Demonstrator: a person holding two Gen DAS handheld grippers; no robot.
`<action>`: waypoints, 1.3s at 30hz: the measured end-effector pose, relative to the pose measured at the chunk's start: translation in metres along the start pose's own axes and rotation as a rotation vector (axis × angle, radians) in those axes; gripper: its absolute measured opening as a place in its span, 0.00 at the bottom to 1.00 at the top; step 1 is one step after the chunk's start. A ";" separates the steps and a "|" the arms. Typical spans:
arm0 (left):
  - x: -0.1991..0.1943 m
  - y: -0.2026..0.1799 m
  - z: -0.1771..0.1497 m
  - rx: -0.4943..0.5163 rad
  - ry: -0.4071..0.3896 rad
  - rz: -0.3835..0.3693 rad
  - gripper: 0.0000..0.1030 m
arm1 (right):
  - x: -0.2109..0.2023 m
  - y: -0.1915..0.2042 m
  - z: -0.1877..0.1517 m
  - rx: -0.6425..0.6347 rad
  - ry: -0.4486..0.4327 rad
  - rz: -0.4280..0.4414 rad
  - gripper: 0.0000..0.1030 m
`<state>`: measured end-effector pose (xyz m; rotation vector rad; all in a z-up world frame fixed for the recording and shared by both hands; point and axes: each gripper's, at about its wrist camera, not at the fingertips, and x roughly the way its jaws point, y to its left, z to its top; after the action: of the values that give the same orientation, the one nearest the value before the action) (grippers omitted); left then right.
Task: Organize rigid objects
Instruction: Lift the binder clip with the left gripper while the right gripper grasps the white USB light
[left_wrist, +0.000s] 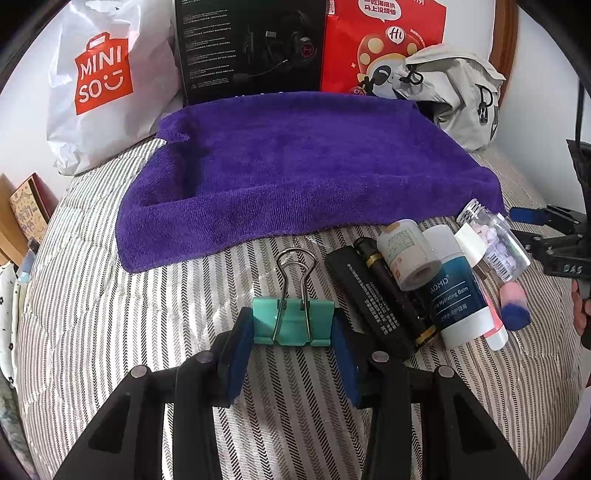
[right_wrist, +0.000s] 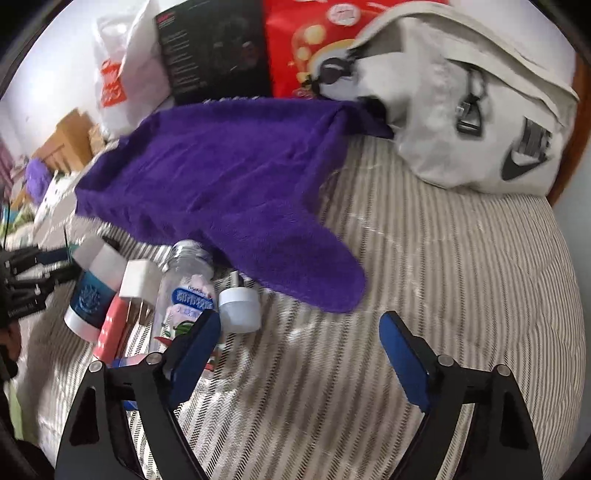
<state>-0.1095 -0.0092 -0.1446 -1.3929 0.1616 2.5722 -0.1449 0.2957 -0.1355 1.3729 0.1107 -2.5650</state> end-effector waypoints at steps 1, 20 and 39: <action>0.000 -0.001 0.000 0.000 0.000 0.000 0.38 | 0.002 0.005 -0.001 -0.018 0.000 0.002 0.68; 0.000 0.000 0.002 0.002 -0.003 0.003 0.39 | 0.005 0.022 -0.001 -0.040 -0.018 -0.015 0.33; -0.009 0.018 -0.002 -0.101 -0.002 -0.111 0.38 | -0.025 0.002 -0.008 0.135 -0.058 0.127 0.23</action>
<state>-0.1070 -0.0284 -0.1383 -1.3920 -0.0453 2.5217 -0.1247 0.2996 -0.1196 1.3033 -0.1567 -2.5432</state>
